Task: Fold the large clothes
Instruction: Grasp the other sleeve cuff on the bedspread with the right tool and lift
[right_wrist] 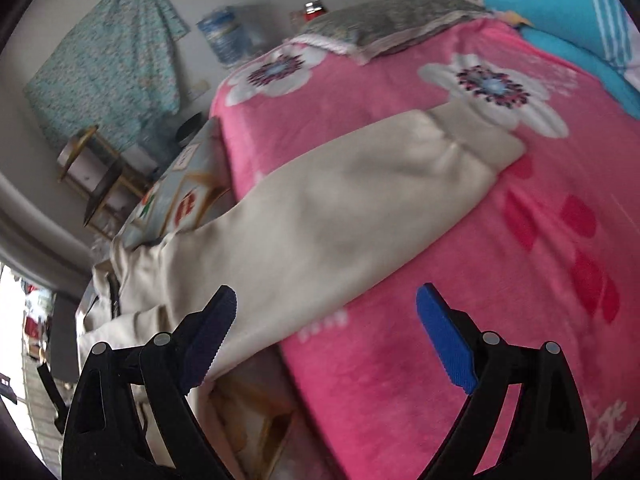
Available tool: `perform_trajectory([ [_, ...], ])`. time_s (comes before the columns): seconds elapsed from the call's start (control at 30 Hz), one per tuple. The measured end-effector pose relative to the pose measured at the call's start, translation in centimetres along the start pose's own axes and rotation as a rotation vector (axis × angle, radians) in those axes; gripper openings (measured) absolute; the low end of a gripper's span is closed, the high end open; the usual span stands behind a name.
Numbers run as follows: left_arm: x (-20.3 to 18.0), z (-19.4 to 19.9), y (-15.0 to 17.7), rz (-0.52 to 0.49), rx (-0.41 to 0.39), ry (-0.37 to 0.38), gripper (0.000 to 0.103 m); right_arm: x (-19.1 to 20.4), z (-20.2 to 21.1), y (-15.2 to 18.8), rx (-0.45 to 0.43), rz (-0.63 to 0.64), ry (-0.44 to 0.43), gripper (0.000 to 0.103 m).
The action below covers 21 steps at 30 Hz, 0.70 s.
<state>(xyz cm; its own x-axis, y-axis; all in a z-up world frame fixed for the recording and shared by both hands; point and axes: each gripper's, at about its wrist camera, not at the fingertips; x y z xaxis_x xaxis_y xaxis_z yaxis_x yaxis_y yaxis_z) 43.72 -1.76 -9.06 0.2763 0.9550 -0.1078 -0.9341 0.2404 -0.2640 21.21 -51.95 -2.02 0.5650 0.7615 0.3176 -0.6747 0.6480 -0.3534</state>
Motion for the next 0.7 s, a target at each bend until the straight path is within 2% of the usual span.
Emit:
perform_trajectory([
  [0.03,-0.6,0.0,0.3,-0.021,-0.031,-0.035,0.098,-1.7,0.0,-1.1,-0.01,-0.044,0.021,0.088],
  [0.1,-1.5,-0.4,0.5,-0.052,-0.037,-0.092,0.098,-5.1,0.0,-3.1,-0.02,-0.109,0.041,0.088],
  [0.23,-1.2,-0.4,0.7,-0.045,-0.042,-0.08,0.098,-9.3,-2.0,-6.2,-0.001,-0.244,0.034,0.088],
  [0.4,-1.0,-0.4,0.5,-0.042,-0.03,-0.08,0.098,-11.5,-5.2,-8.4,0.036,-0.343,0.048,0.079],
  [0.5,-1.1,-0.5,0.3,-0.042,-0.023,-0.079,0.098,-13.2,-6.4,-9.0,0.035,-0.416,0.017,0.071],
  [0.53,-1.1,-0.5,0.3,-0.041,-0.022,-0.079,0.098,-13.5,-6.3,-9.0,0.017,-0.433,0.012,0.064],
  [0.57,-1.1,-0.6,0.3,-0.04,-0.021,-0.08,0.098,-13.6,-6.1,-9.0,0.001,-0.442,0.021,0.048],
  [0.6,-1.1,-0.6,0.3,-0.039,-0.021,-0.081,0.098,-13.5,-5.8,-9.0,-0.009,-0.439,0.04,0.041],
  [0.63,-1.1,-0.6,0.2,-0.038,-0.019,-0.082,0.099,-13.4,-5.6,-9.1,-0.013,-0.42,0.027,0.026],
  [0.67,-1.1,-0.6,0.2,-0.038,-0.018,-0.082,0.099,-13.1,-5.3,-9.1,-0.016,-0.401,0.009,0.016],
  [0.7,-1.1,-0.6,0.2,-0.038,-0.015,-0.083,0.099,-12.8,-4.7,-9.1,-0.024,-0.389,0.009,0.014],
])
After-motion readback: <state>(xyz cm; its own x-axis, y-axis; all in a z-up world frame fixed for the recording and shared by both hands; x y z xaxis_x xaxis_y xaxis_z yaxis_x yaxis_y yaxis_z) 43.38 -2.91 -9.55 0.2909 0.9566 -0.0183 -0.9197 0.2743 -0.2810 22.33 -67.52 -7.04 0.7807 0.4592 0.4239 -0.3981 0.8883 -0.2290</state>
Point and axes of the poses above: each gripper's, at about its wrist camera, not at the fingertips, and z roughly against the way its jaws point, x to its left, y to its underside, and after that the axes turned 14 degrees about x, right-handed
